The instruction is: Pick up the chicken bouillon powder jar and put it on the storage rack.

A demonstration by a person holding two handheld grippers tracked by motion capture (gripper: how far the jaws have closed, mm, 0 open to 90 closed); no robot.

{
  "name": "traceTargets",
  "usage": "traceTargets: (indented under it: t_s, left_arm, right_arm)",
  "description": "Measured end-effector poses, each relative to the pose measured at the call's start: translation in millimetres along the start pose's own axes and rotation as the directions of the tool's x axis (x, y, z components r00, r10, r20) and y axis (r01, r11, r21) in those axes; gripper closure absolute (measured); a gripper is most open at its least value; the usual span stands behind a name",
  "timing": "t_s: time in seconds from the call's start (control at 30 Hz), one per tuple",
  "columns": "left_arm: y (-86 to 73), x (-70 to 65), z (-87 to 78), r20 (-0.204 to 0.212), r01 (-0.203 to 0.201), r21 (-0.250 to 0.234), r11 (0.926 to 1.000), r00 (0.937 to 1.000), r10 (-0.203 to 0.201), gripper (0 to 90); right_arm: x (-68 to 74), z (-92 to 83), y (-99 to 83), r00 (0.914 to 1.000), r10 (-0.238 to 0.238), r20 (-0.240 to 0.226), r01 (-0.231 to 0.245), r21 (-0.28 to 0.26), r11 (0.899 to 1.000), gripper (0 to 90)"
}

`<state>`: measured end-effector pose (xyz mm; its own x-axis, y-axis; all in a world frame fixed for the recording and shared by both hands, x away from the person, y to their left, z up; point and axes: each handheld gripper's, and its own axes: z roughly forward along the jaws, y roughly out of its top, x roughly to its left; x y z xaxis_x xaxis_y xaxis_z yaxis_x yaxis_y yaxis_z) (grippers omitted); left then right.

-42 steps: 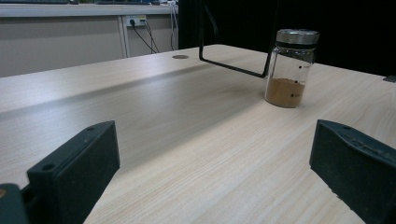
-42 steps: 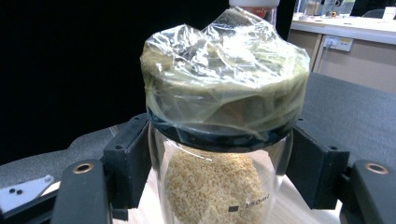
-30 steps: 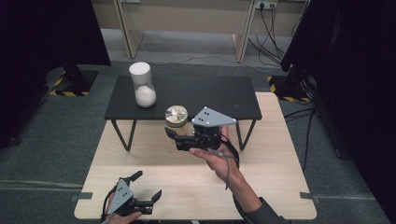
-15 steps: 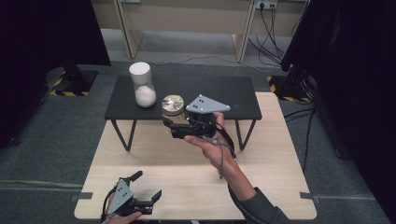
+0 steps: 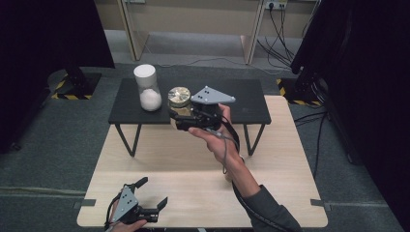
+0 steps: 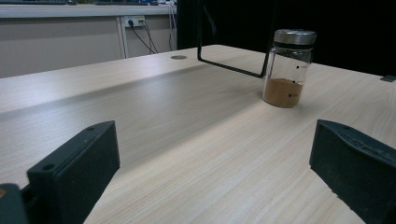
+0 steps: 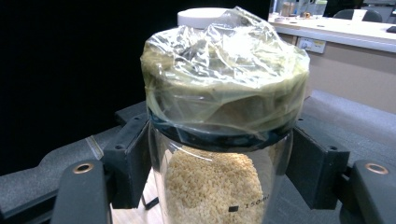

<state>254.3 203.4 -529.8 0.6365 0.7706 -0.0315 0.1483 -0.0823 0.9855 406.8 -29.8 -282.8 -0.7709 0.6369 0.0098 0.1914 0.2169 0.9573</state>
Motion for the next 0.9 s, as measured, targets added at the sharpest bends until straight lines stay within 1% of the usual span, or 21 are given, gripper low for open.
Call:
traceTargets:
  t_s: [0.57,0.9]
  left_arm:
    - [0.4,-0.5,-0.5,0.005,-0.001,-0.002,1.0000,1.0000,0.001,1.0]
    - [0.6,-0.9,-0.8,0.009,-0.003,0.001,1.0000,1.0000,0.003,1.0]
  right_arm:
    - [-12.1,27.9,9.3,0.9978,0.019,0.063,-0.019,0.007,1.000,30.9]
    - [-21.7,44.8,7.5,0.9930,0.029,0.114,-0.030,0.009,1.000,31.0]
